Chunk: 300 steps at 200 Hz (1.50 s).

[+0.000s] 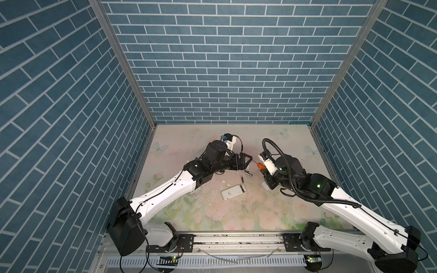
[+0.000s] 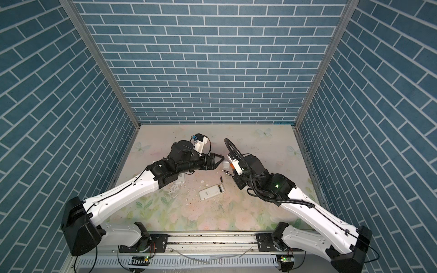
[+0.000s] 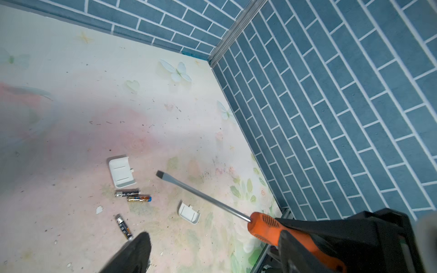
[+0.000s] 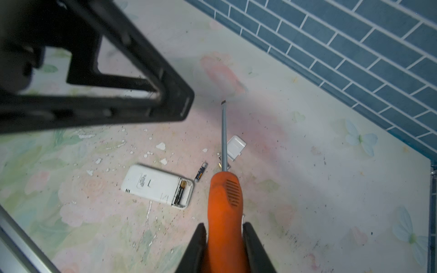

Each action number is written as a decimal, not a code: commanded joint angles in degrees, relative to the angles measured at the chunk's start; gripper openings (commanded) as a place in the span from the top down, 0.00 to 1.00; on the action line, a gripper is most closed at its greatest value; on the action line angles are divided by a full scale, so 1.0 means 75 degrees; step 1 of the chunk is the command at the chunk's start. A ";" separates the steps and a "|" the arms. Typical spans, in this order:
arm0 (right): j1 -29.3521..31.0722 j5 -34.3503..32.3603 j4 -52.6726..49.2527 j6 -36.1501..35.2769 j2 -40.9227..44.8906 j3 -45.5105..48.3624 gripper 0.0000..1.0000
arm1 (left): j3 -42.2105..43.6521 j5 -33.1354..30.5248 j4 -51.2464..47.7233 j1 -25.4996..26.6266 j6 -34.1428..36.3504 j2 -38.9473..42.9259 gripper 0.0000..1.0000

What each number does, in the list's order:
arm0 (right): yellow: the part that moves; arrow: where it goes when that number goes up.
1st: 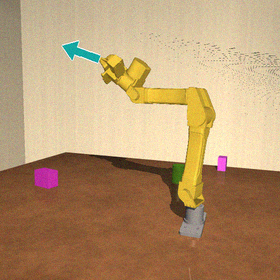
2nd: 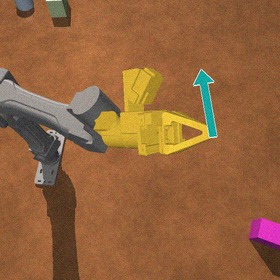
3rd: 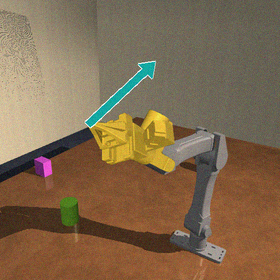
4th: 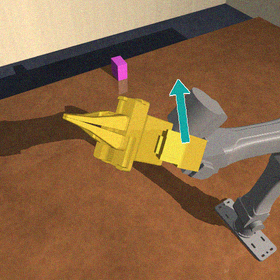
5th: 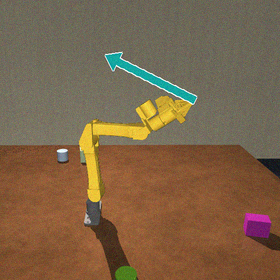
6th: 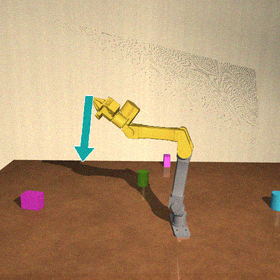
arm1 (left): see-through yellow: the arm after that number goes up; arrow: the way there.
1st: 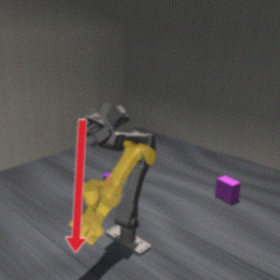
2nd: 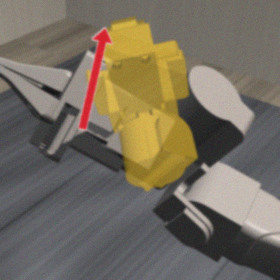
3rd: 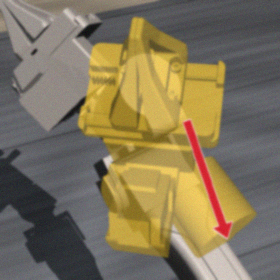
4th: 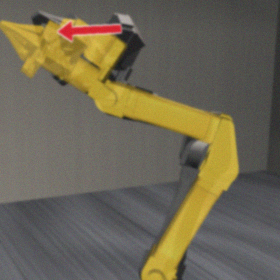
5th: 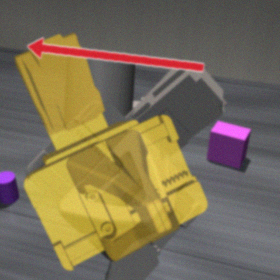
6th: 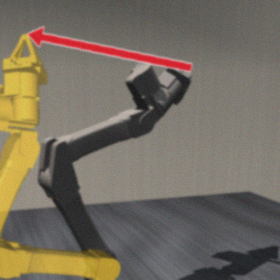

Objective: Unload the batteries from the remote control

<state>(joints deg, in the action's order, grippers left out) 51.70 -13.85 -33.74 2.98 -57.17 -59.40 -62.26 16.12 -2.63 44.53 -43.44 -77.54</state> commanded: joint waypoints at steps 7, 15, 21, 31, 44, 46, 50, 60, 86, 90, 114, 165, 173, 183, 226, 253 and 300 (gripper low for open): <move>-0.0056 -0.0500 0.1019 -0.0181 0.0087 0.0102 1.00 | 0.0423 0.0319 0.2221 -0.0031 -0.2052 -0.0259 0.31; -0.0049 -0.0530 0.1125 -0.0186 0.0074 0.0115 1.00 | 0.0440 0.0362 0.2584 -0.0031 -0.2303 -0.0382 0.35; -0.0056 -0.0518 0.1203 -0.0191 0.0060 0.0128 1.00 | 0.0379 0.0379 0.2702 -0.0032 -0.2416 -0.0467 0.37; -0.0055 -0.0459 0.1309 -0.0231 0.0053 0.0127 1.00 | 0.0271 0.0448 0.2923 -0.0032 -0.2568 -0.0640 0.41; -0.0066 -0.0385 0.1420 -0.0278 0.0000 0.0126 1.00 | 0.0227 0.0511 0.3332 -0.0032 -0.2907 -0.0829 0.43; -0.0066 -0.0373 0.1441 -0.0289 -0.0005 0.0121 1.00 | 0.0210 0.0525 0.3376 -0.0032 -0.2954 -0.0862 0.43; -0.0072 -0.0346 0.1473 -0.0309 -0.0028 0.0124 1.00 | 0.0188 0.0547 0.3464 -0.0032 -0.3030 -0.0910 0.43; -0.0071 -0.0336 0.1569 -0.0338 -0.0068 0.0119 1.00 | 0.0136 0.0642 0.3653 -0.0032 -0.3178 -0.1034 0.44; -0.0073 -0.0311 0.1656 -0.0432 -0.0168 0.0045 1.00 | 0.0003 0.0733 0.3630 -0.0020 -0.3196 -0.1169 0.44; -0.0065 -0.0290 0.1671 -0.0450 -0.0185 0.0037 1.00 | -0.0015 0.0742 0.3613 -0.0020 -0.3196 -0.1171 0.44; -0.0073 -0.0285 0.1664 -0.0519 -0.0289 -0.0037 1.00 | -0.0135 0.0808 0.3602 -0.0013 -0.3177 -0.1221 0.49; -0.0085 -0.0344 0.1743 -0.0573 -0.0360 -0.0046 1.00 | -0.0171 0.0839 0.3407 0.0004 -0.3044 -0.1116 0.56; -0.0094 -0.0316 0.1773 -0.0579 -0.0371 -0.0048 1.00 | -0.0168 0.0855 0.3383 0.0004 -0.3032 -0.1103 0.56; -0.0095 -0.0321 0.1791 -0.0597 -0.0396 -0.0049 1.00 | -0.0198 0.0860 0.3323 0.0021 -0.3001 -0.1119 0.56; -0.0115 -0.0414 0.1866 -0.0701 -0.0503 -0.0125 1.00 | -0.0312 0.0852 0.3106 0.0145 -0.2858 -0.1128 0.53; -0.0179 -0.0404 0.1897 -0.0702 -0.0531 -0.0085 1.00 | -0.0278 0.0822 0.3003 0.0187 -0.2816 -0.1068 0.57; -0.0278 -0.0316 0.2031 -0.0656 -0.0587 -0.0019 1.00 | -0.0297 0.0828 0.2983 0.0191 -0.2781 -0.1066 0.73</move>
<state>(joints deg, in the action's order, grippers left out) 50.17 -16.14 -20.51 -0.34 -61.04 -59.40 -62.50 21.69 19.57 45.65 -65.76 -86.61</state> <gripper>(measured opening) 0.260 0.309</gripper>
